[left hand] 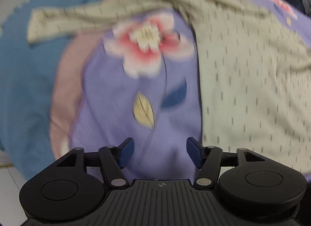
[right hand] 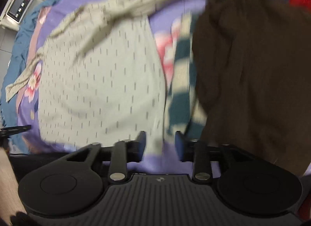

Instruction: Fold small clothes

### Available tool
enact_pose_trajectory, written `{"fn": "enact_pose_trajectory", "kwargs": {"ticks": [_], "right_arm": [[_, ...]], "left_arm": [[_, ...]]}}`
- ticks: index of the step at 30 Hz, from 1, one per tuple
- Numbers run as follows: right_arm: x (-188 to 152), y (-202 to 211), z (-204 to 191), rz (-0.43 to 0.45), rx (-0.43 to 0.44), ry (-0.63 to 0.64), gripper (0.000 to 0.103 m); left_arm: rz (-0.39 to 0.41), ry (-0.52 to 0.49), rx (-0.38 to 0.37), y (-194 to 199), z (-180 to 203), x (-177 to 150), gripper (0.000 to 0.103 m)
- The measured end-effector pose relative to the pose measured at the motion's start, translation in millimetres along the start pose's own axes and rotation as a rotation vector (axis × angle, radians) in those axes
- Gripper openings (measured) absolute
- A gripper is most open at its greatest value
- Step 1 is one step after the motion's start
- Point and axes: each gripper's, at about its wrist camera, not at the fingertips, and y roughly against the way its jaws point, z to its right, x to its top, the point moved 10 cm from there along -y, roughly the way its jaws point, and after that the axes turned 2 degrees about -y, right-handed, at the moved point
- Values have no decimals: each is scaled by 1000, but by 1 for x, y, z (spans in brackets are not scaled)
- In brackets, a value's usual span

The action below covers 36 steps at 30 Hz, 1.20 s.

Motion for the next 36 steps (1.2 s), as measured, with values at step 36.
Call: {"fn": "enact_pose_trajectory", "kwargs": {"ticks": [36], "right_arm": [[243, -177, -68, 124, -75, 271, 53]], "left_arm": [[322, -847, 108, -111, 231, 275, 103]]}}
